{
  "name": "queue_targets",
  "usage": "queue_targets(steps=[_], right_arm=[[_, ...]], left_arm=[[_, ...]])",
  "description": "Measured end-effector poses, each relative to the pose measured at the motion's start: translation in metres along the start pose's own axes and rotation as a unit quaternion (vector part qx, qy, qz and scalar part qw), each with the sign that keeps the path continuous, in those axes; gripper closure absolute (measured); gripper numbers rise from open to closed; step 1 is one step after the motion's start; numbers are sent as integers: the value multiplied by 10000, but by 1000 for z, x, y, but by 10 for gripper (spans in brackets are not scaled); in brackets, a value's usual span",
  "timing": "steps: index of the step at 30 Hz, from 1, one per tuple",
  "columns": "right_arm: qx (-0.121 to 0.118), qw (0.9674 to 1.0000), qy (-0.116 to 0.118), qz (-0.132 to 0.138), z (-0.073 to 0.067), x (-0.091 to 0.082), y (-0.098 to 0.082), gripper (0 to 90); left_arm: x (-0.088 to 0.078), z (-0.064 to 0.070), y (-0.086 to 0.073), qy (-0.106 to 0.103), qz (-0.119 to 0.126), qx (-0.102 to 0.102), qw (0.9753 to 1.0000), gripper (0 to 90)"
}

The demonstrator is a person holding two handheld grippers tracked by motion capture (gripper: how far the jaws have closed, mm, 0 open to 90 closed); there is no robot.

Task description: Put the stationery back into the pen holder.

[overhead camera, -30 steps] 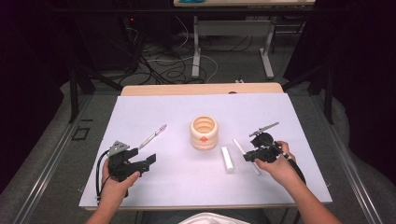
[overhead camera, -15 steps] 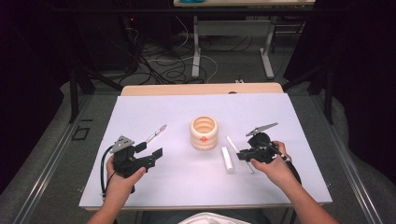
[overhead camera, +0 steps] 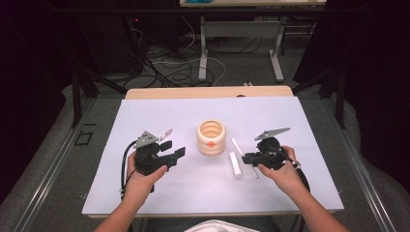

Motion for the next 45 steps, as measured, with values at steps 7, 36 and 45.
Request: queue_targets(steps=[7, 36, 45], right_arm=[[-78, 9999, 23, 119, -6, -1, 2, 788], [-75, 9981, 239, 563, -25, 0, 10, 788], [-91, 9971, 374, 656, -41, 2, 11, 788]], left_arm=[[19, 10, 8, -120, -5, 174, 9998, 399], [48, 49, 17, -1509, 345, -1464, 9770, 549], [54, 55, 9, -1719, 268, -1817, 9678, 573]])
Point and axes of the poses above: each handheld gripper's, and its own axes: x roughly forward along the jaws, y roughly out of its top, z roughly to its right, the point moved 9 cm from there along x, roughly forward along the jaws, and after that the axes turned 11 degrees about -y, right-handed, at the moved point
